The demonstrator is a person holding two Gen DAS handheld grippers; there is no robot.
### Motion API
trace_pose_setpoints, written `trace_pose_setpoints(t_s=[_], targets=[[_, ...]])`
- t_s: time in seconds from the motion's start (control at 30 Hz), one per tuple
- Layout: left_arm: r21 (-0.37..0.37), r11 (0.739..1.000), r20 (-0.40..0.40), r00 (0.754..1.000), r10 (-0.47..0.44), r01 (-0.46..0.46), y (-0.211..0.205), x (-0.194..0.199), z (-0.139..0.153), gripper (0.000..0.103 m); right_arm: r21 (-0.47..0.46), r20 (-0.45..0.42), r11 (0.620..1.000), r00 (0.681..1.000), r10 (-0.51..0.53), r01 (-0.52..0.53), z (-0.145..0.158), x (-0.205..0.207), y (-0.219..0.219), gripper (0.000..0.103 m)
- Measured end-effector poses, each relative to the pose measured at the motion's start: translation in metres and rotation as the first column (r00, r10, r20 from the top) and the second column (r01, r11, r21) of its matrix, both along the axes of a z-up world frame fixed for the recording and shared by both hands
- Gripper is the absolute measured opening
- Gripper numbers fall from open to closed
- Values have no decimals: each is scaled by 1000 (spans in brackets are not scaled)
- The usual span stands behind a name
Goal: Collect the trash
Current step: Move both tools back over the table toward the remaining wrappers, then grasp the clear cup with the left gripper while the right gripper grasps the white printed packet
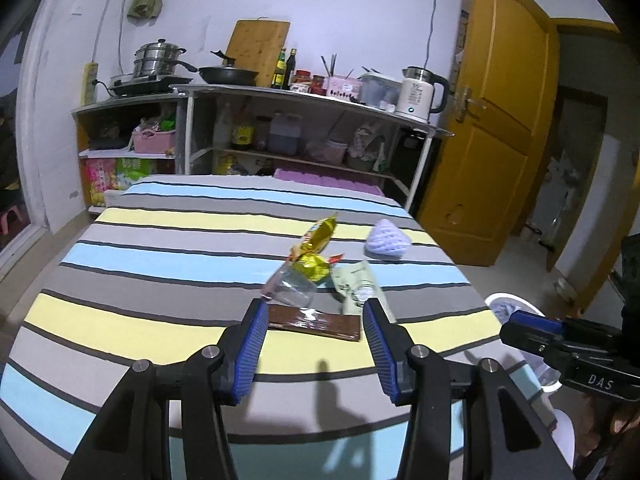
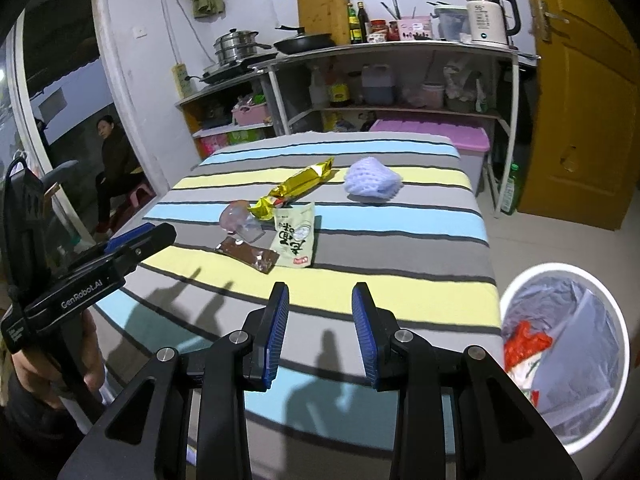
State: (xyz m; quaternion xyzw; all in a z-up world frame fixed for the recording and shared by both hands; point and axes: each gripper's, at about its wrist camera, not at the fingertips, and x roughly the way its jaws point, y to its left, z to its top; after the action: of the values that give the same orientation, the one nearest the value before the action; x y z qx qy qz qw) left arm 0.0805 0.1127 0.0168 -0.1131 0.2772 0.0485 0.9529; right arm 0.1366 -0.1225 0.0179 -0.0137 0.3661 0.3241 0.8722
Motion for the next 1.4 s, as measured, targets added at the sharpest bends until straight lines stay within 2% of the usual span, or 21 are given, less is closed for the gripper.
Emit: trace_pose_setpoints(t_s=[0.27, 0.47, 0.63, 0.93, 1.03, 1.1, 1.13, 1.2, 1.3, 1.4], targets=[[3, 1000, -43, 999, -5, 5, 16, 27, -10, 49, -17, -29, 999, 999, 30, -31, -14, 24, 25, 34], [14, 999, -67, 997, -28, 29, 22, 53, -15, 53, -24, -65, 999, 997, 45, -47, -27, 45, 45, 34], [34, 999, -114, 993, -20, 24, 28, 78, -25, 53, -25, -88, 998, 995, 55, -57, -35, 64, 60, 34], [28, 998, -141, 989, -46, 51, 33, 103, -38, 53, -35, -163, 998, 985, 55, -61, -56, 99, 83, 34], [-7, 998, -157, 986, -57, 56, 37, 109, -42, 44, -22, -195, 997, 979, 65, -71, -63, 105, 86, 34], [-24, 998, -169, 984, -58, 55, 40, 111, -45, 30, -15, -192, 997, 979, 72, -77, -62, 106, 87, 34], [-28, 998, -171, 983, -62, 58, 40, 111, -45, 27, -13, -192, 997, 978, 77, -81, -62, 106, 88, 33], [-25, 998, -163, 984, -66, 62, 39, 110, -45, 20, -14, -196, 996, 977, 83, -88, -63, 106, 90, 12], [-9, 998, -151, 986, -67, 66, 35, 107, -42, 8, -9, -188, 996, 978, 88, -91, -61, 104, 90, 8], [15, 998, -148, 987, -64, 67, 31, 105, -41, 4, -5, -171, 996, 981, 91, -93, -58, 101, 89, 5]])
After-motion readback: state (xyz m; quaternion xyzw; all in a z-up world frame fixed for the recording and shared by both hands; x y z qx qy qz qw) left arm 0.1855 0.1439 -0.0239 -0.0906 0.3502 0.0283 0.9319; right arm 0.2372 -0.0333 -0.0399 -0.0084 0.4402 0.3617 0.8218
